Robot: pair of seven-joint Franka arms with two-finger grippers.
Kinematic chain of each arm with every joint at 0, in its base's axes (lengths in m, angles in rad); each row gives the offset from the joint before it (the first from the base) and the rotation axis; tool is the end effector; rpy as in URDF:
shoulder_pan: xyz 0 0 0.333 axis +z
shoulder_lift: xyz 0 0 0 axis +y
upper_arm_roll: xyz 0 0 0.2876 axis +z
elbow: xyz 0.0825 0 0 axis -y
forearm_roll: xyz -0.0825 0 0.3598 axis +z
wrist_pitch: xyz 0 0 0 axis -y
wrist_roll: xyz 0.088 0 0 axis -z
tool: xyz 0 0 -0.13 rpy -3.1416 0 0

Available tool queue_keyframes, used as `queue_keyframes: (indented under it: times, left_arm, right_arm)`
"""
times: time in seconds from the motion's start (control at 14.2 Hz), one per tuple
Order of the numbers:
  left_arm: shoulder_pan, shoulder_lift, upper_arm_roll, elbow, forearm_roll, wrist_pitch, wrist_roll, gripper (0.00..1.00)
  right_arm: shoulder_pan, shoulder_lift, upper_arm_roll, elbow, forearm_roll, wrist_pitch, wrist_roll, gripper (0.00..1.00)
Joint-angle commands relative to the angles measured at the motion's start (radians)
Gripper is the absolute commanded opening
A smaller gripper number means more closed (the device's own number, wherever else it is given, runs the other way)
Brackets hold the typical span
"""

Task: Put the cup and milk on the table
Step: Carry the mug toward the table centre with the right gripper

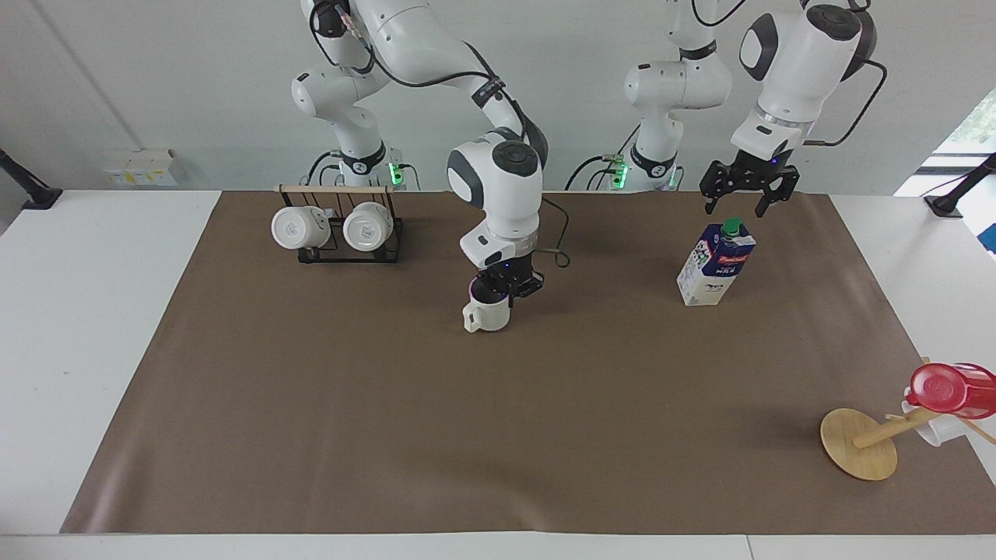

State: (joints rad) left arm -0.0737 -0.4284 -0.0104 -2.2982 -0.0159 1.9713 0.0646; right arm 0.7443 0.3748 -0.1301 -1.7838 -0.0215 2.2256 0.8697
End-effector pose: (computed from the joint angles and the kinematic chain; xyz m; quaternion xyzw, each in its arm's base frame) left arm 0.4228 -0.0372 0.4813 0.9962 -0.0711 0.0507 0.0058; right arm 0.5076 0.3626 0.3176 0.9921 -0.1158 0.0476 0.0002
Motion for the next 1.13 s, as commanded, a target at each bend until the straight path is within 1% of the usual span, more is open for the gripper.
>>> queue_keyframes:
  times: [0.0, 0.49, 0.56, 0.7, 0.77, 1.06]
  left_arm:
    - [0.002, -0.058, 0.006, -0.087, -0.006, 0.069, 0.017, 1.00]
    - [0.002, -0.058, 0.006, -0.125, -0.004, 0.138, 0.017, 1.00]
    - [0.003, -0.056, 0.006, -0.133, -0.004, 0.145, 0.017, 1.00]
    - [0.005, -0.053, 0.006, -0.135, -0.004, 0.150, 0.017, 1.00]
    - [0.009, -0.050, 0.006, -0.136, -0.004, 0.158, 0.017, 1.00]
    - [0.012, -0.032, 0.006, -0.136, -0.004, 0.182, 0.017, 1.00]
  right_arm:
    - [-0.003, -0.011, 0.001, -0.025, -0.020, 0.034, 0.003, 0.00]
    - [-0.002, -0.019, 0.001, -0.049, -0.020, 0.048, -0.028, 0.00]
    - [-0.003, -0.019, 0.001, -0.049, -0.020, 0.048, -0.032, 0.02]
    - [-0.003, -0.019, 0.001, -0.049, -0.020, 0.046, -0.032, 0.89]
    - [-0.003, -0.019, 0.001, -0.048, -0.020, 0.046, -0.032, 1.00]
    - [0.000, -0.033, 0.000, -0.034, -0.023, 0.042, -0.031, 1.00]
